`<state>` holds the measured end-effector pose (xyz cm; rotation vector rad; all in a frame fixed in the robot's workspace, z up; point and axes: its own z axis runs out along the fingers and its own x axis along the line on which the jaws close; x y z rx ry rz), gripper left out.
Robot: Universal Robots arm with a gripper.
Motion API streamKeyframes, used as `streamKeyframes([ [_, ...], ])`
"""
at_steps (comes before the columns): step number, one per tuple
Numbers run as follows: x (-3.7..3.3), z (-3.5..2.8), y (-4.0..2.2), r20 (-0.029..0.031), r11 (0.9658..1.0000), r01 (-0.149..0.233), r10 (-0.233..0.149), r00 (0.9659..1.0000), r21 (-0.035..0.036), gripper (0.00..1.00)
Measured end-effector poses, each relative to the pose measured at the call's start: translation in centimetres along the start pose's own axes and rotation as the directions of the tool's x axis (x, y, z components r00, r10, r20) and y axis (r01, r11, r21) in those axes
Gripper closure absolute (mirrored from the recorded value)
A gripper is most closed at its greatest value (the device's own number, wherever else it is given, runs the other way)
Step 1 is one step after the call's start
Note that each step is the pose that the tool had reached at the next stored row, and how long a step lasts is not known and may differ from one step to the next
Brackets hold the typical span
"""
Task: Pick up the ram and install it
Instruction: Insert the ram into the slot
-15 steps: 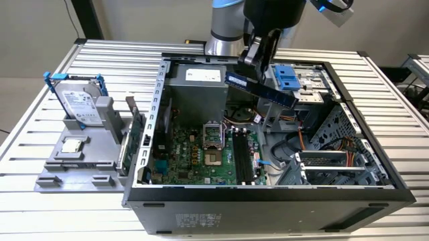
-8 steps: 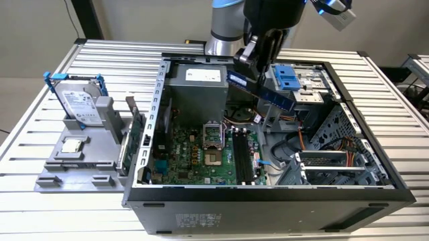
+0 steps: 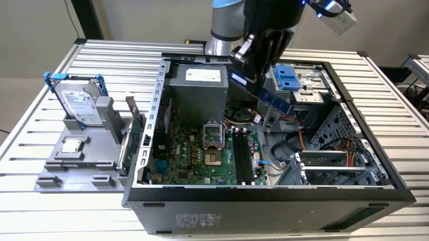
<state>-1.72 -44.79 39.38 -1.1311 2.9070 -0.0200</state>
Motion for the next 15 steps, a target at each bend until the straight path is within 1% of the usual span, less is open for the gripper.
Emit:
streamKeyframes([
  [3,0.00,0.01,0.00,-0.0010,0.9988,-0.050,0.050,0.9988,0.0008,1.00],
  [5,0.00,0.02,0.00,-0.0017,0.9965,-0.083,0.083,0.9965,0.0014,1.00],
  [7,0.00,0.03,0.00,-0.0023,0.9932,-0.116,0.116,0.9932,0.0020,1.00],
  [9,0.00,0.04,0.00,-0.0028,0.9887,-0.150,0.150,0.9887,0.0026,1.00],
  [11,0.00,0.04,0.00,-0.0034,0.9832,-0.183,0.183,0.9832,0.0033,1.00],
  [12,0.00,0.05,0.00,-0.0037,0.9799,-0.199,0.199,0.9799,0.0036,1.00],
  [15,0.00,0.06,0.00,-0.0044,0.9688,-0.248,0.248,0.9688,0.0046,1.00],
])
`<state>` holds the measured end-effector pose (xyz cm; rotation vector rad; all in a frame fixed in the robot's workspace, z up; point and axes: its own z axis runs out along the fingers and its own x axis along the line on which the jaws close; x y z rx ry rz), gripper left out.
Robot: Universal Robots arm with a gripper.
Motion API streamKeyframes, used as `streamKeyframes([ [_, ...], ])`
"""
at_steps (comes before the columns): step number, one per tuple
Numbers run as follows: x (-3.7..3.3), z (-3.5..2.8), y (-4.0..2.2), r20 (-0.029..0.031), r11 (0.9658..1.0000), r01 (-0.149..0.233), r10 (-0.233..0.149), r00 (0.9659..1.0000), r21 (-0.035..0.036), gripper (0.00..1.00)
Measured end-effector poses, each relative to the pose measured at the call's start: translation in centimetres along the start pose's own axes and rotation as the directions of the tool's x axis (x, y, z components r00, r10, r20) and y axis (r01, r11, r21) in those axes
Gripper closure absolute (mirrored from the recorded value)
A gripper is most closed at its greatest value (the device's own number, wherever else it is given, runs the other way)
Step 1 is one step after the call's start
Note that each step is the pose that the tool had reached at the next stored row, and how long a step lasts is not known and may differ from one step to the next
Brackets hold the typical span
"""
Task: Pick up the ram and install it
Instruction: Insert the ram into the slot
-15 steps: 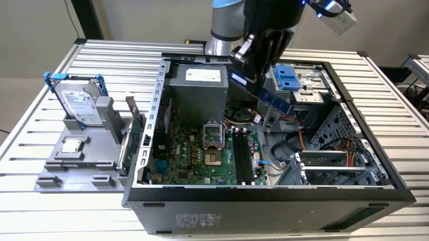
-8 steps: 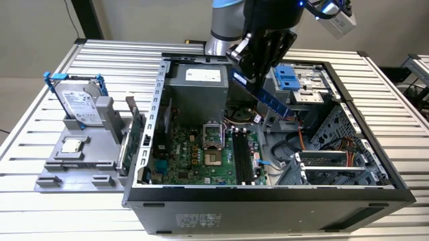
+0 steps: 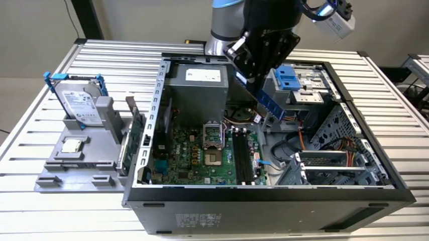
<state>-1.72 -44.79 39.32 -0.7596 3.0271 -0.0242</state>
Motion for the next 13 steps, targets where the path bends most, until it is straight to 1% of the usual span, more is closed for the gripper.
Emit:
streamKeyframes([
  [3,0.00,0.01,0.00,-0.0010,0.9988,-0.050,0.050,0.9988,0.0008,1.00],
  [5,0.00,0.02,0.00,-0.0016,0.9965,-0.083,0.083,0.9965,0.0014,1.00],
  [7,0.00,0.03,0.00,-0.0022,0.9932,-0.116,0.116,0.9932,0.0020,1.00],
  [10,0.00,0.05,0.00,-0.0031,0.9857,-0.168,0.168,0.9857,0.0029,1.00],
  [13,0.00,0.06,0.00,-0.0041,0.9757,-0.219,0.219,0.9757,0.0041,1.00],
])
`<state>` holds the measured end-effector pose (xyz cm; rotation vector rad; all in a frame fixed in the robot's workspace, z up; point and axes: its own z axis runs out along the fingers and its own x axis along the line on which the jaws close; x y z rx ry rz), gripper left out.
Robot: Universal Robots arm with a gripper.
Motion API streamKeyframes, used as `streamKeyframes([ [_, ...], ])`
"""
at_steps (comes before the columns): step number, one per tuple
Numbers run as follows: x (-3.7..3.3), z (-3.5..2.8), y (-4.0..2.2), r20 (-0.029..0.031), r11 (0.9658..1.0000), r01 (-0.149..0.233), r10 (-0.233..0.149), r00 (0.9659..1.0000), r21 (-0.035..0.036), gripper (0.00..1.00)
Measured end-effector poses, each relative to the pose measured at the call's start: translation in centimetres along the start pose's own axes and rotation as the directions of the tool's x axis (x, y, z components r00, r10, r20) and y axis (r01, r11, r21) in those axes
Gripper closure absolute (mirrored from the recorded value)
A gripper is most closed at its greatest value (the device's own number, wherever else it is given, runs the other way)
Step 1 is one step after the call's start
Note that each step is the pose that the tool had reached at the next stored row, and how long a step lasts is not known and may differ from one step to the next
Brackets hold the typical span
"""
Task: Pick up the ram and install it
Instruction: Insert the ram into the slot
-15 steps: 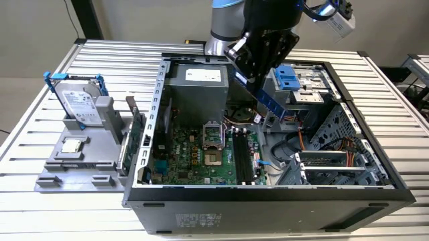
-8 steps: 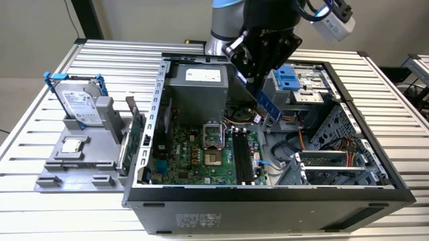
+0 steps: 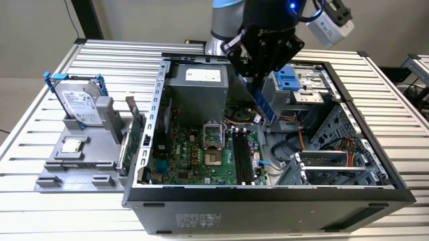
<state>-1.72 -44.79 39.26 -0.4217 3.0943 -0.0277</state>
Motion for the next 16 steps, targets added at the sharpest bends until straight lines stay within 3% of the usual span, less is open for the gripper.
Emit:
streamKeyframes([
  [5,0.00,0.03,0.00,-0.0016,0.9964,-0.085,0.085,0.9964,0.0014,1.00],
  [10,0.00,0.05,0.00,-0.0031,0.9862,-0.165,0.165,0.9862,0.0028,1.00],
  [13,0.00,0.06,0.00,-0.0038,0.9778,-0.210,0.210,0.9778,0.0037,1.00],
  [16,0.00,0.08,0.00,-0.0041,0.9751,-0.222,0.222,0.9751,0.0041,1.00],
])
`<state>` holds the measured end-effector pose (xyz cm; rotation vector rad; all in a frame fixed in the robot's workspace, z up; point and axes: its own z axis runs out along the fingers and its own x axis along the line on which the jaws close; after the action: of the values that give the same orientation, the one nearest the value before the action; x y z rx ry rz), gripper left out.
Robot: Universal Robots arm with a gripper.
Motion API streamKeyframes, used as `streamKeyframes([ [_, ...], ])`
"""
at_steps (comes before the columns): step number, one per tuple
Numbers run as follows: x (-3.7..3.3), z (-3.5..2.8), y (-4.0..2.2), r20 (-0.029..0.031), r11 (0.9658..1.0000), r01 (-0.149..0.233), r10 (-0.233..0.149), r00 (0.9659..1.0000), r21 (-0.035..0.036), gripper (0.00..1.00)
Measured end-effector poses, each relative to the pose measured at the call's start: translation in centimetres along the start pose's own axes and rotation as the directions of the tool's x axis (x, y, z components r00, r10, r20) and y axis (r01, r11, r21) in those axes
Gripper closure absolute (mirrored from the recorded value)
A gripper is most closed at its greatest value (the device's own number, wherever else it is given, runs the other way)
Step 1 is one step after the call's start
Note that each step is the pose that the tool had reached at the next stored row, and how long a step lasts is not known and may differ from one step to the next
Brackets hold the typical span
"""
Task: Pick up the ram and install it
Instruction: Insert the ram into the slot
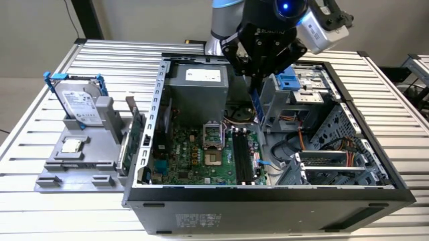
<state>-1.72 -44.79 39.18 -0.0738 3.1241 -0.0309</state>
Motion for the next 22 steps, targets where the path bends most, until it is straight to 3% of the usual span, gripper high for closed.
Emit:
streamKeyframes([
  [6,-0.46,0.87,-0.01,-0.0007,0.9993,-0.038,0.038,0.9993,0.0008,1.00],
  [10,-0.70,1.61,0.00,-0.0014,0.9972,-0.075,0.075,0.9972,0.0015,1.00],
  [22,-1.55,3.67,0.37,-0.0025,0.9907,-0.136,0.136,0.9907,0.0024,1.00],
])
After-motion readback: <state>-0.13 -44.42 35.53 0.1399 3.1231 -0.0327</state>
